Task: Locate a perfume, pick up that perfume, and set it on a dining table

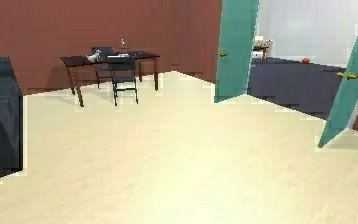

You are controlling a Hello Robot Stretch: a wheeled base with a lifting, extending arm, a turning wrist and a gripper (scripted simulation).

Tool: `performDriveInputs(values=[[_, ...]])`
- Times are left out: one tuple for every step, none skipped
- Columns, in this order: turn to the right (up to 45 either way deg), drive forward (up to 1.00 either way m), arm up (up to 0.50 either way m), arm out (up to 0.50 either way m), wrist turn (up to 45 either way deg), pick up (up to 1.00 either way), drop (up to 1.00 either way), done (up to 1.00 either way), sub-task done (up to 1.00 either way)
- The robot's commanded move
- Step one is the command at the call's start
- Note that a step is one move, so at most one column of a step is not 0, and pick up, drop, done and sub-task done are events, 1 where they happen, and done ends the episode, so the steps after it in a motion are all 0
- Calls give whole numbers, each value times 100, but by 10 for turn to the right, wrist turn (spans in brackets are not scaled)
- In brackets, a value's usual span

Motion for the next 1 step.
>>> performDriveInputs(values=[[0,100,0,0,0,0,0,0,0]])
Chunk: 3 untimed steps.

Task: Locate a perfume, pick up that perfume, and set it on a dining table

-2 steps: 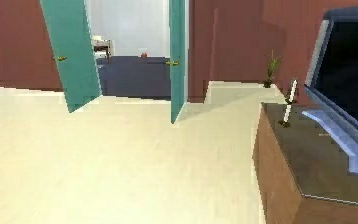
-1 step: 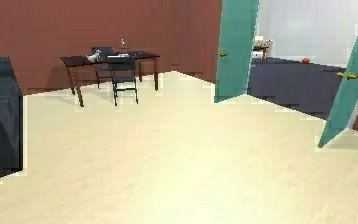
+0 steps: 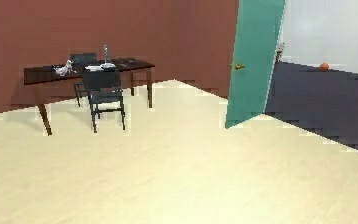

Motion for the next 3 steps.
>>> performDriveInputs(values=[[0,100,0,0,0,0,0,0,0],[0,100,0,0,0,0,0,0,0],[-30,0,0,0,0,0,0,0,0]])
